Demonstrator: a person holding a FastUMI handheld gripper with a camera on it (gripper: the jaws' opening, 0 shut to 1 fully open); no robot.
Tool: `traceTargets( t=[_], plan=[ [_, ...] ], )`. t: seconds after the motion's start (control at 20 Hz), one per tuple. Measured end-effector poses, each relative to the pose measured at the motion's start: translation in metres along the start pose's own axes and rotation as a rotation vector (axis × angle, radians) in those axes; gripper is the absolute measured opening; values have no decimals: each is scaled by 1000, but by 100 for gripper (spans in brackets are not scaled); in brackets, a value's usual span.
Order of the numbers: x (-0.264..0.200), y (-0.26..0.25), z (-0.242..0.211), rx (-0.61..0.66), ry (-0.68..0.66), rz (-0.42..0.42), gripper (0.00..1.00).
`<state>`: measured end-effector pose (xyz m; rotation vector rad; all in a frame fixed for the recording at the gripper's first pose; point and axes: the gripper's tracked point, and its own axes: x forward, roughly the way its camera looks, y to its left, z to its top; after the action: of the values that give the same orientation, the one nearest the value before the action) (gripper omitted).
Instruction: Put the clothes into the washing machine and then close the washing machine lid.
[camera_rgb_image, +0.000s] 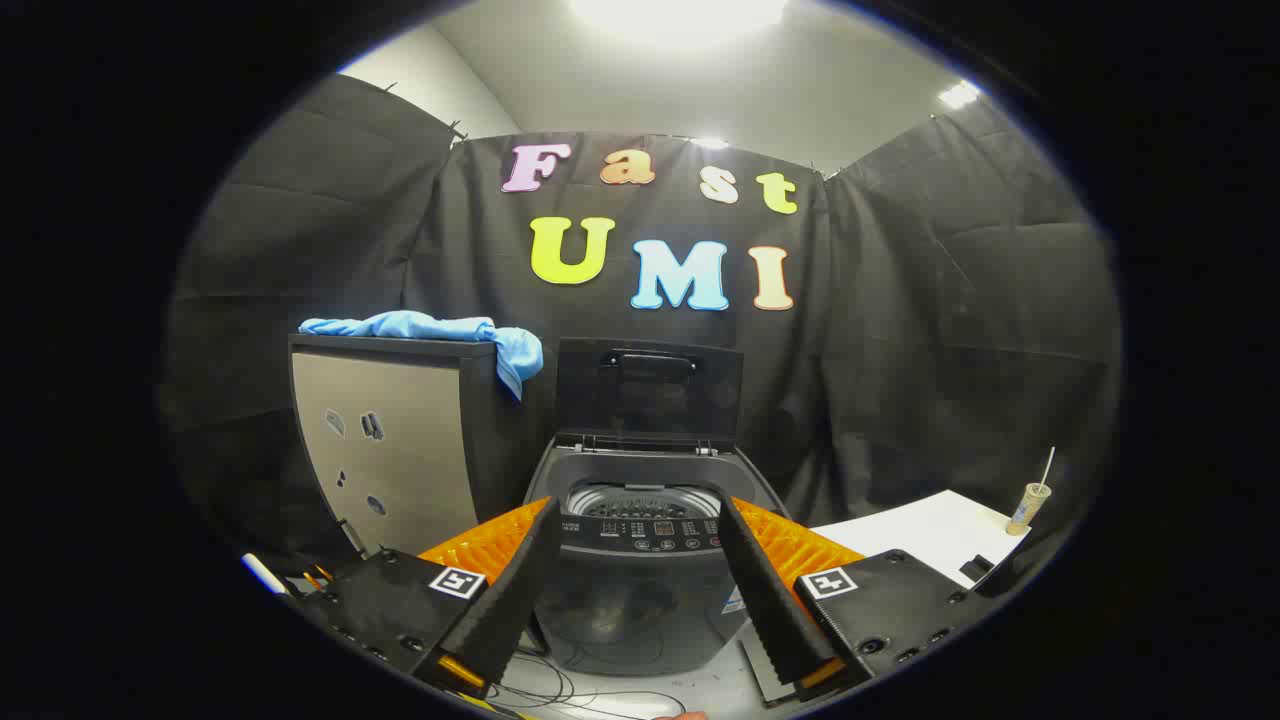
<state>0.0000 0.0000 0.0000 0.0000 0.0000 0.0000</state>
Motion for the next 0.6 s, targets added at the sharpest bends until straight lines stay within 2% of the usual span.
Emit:
traceTargets(
  t=[0.6],
  plan=[
    [5,-7,-3,0,11,-34,99]
  ],
)
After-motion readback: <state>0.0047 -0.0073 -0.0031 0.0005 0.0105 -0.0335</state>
